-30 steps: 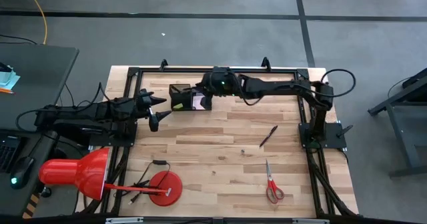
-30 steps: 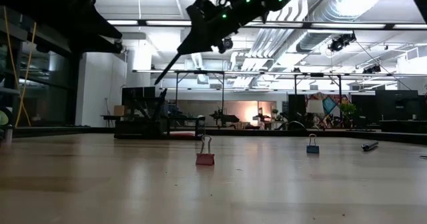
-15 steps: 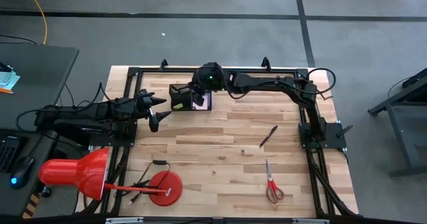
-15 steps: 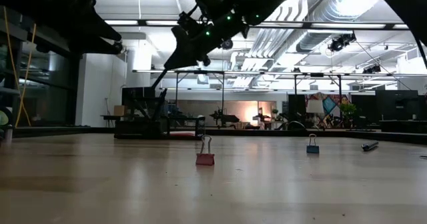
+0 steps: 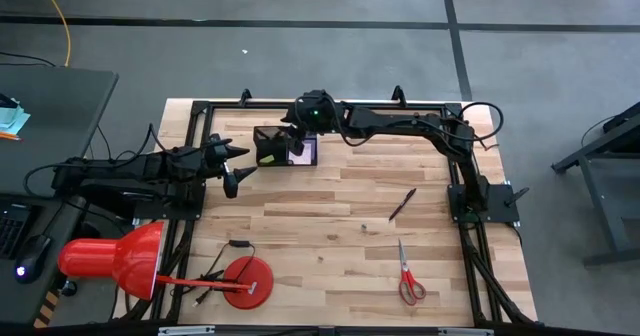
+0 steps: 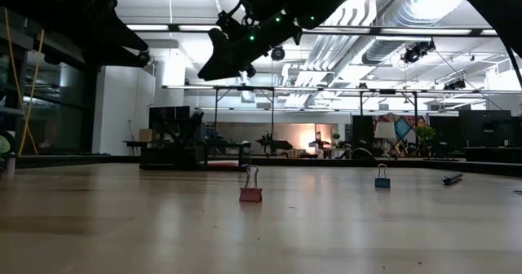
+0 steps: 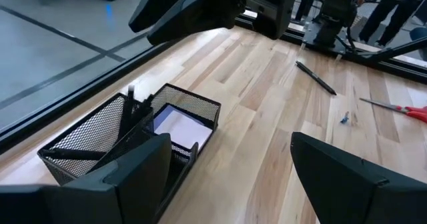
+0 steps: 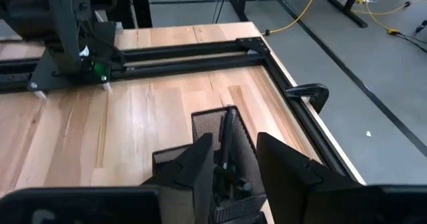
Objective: Pick and place office supplies into organizer
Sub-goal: Put the blue binder clip into the desk organizer
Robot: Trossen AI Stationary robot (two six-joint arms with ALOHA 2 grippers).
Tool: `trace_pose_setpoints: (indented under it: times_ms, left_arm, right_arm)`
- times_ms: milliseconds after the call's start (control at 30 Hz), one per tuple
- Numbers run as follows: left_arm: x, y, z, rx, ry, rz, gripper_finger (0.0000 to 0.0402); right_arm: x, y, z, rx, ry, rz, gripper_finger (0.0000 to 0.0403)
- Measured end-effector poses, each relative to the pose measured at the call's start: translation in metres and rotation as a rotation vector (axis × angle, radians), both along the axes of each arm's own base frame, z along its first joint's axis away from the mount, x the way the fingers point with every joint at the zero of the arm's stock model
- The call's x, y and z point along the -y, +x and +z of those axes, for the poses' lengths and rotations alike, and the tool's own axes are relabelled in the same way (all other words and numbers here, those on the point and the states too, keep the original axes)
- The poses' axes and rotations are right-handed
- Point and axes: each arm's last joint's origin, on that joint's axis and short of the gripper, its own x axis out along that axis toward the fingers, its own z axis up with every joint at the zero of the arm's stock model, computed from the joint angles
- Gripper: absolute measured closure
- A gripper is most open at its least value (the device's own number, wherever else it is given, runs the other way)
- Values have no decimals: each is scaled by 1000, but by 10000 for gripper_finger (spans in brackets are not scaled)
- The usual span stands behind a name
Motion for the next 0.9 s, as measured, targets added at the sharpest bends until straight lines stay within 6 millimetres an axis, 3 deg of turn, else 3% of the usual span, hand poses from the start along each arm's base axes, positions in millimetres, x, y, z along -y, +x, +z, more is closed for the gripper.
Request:
trace_pose_setpoints:
  times_ms: [200,433,567,700,900]
  left_arm:
    - [0,0,-5,-6,-7,3,108]
    - [-1,2,-18,-15,7,24,108]
    - [-1,2,-16,22,-5,38,108]
    - [-1,2,-16,25,-10,30,108]
    - [-1,1,-15,32,-13,32,108]
  right_arm:
    - [-5,1,-1,-3,36,31,284]
    - [-33,-7,-9,-190,149,79,296]
    - [-63,-3,-12,-202,177,144,305]
    - [-103,6,-20,-96,140,216,312]
    - [-161,-5,-61,153,71,275,318]
